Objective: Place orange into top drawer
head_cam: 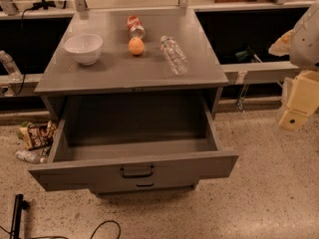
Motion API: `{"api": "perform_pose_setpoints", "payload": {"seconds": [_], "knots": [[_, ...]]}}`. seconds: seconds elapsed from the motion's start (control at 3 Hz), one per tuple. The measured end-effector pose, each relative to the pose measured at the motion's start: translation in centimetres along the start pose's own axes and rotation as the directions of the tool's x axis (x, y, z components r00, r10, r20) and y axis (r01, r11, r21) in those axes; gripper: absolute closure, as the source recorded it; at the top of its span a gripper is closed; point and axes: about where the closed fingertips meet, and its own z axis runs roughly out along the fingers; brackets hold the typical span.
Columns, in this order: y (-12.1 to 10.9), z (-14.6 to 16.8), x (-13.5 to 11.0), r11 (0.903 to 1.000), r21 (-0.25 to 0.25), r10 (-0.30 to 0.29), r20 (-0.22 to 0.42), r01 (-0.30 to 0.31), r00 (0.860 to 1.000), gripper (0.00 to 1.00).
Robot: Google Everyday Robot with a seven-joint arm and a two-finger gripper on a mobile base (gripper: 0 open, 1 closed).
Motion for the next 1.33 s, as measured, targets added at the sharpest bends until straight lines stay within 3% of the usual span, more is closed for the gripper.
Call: {"api": "perform_pose_setpoints", "payload": {"seconds": [0.33,0.67,1.0,1.33], "knots": [[0.0,0.0,0.0,1.0,0.0,0.0,0.0,0.0,1.0,0.0],[-1.8,1.1,-1.6,0.9998,0.006,0.018,0.078,-0.019,0.997,0.0],[-5.7,2.8,-4.0,0.9987,0.008,0.048,0.228,-0.051,0.972,0.0],[-11.1,4.8,-7.5,0.9948,-0.011,0.096,0.427,-0.102,0.899,0.0]]}}
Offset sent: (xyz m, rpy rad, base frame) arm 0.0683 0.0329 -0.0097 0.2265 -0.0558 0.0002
